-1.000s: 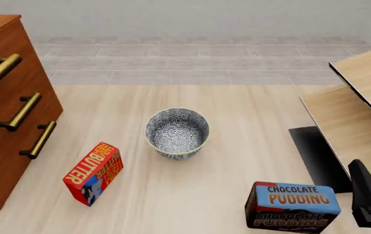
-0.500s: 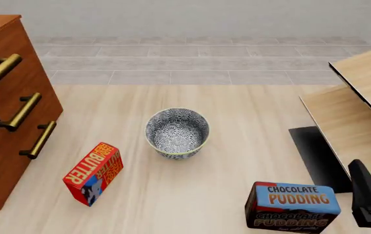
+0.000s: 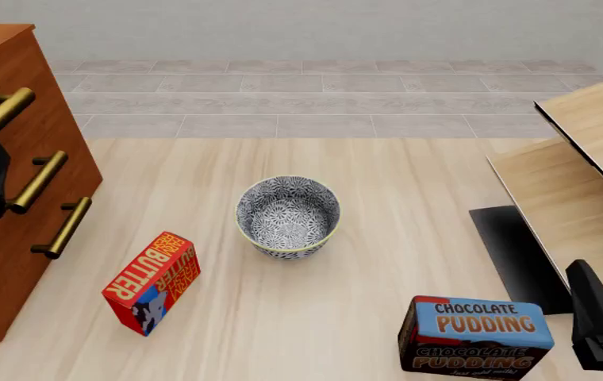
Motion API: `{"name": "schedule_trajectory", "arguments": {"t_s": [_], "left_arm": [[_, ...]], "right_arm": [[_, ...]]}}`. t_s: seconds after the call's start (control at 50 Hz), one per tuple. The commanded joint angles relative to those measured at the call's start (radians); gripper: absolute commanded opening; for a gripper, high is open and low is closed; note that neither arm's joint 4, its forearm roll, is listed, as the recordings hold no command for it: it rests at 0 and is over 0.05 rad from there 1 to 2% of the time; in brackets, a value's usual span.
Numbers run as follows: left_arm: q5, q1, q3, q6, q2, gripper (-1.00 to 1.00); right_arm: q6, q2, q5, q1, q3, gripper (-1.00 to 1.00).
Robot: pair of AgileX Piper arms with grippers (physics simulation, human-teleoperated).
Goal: Close the top drawer of the cabinet and put the bowl on top of it.
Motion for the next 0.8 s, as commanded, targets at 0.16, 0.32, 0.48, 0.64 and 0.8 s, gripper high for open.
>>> {"name": "schedule_trajectory", "arguments": {"t_s": [0.16,0.32,0.48,0.64,0.8], "left_arm": [[0.179,-0.190,-0.047,-0.004,-0.113,1.00],[0.230,-0.300,-0.072,0.011,-0.071,1.00],[0.282,-0.352,-0.117,0.018,-0.060,1.00],[0.353,-0.443,-0.175,-0.003,-0.010,1.00],[0.383,-0.461,-0.205,0.001,0.023,1.00]], "right_arm": [[0.000,0.001,-0.002,0.000,0.001,1.00],[0.000,0.001,-0.002,0.000,0.001,1.00],[0.000,0.000,-0.002,0.000,0.001,1.00],[0.000,0.001,-0.002,0.000,0.001,1.00],[0.000,0.000,-0.002,0.000,0.001,1.00]]}}
